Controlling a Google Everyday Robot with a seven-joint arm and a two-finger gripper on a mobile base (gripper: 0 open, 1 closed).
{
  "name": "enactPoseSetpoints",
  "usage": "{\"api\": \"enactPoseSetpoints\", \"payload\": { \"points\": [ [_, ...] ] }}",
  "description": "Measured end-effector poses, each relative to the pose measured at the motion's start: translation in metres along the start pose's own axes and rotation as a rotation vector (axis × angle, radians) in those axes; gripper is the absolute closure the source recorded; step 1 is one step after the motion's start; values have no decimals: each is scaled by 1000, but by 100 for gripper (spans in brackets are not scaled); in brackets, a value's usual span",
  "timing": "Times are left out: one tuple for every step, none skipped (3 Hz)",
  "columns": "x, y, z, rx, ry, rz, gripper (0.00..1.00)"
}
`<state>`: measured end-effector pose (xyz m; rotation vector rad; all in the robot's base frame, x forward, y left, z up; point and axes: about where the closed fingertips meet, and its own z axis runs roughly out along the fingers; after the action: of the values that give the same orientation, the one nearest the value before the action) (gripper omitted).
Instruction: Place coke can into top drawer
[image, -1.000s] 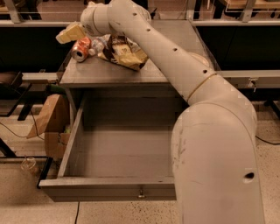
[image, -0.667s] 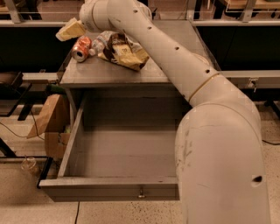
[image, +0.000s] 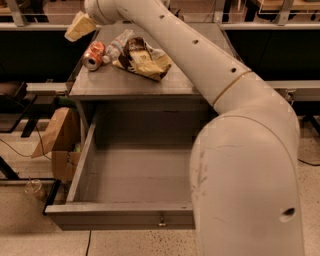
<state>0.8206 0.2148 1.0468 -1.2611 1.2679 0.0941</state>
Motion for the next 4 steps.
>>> {"api": "enactPoseSetpoints", "payload": {
  "points": [
    [6, 1, 15, -37, 101, -131, 0],
    [24, 3, 34, -77, 188, -235, 0],
    [37, 2, 43, -77, 231, -281, 0],
    [37, 2, 43, -77, 231, -281, 0]
  ]
}}
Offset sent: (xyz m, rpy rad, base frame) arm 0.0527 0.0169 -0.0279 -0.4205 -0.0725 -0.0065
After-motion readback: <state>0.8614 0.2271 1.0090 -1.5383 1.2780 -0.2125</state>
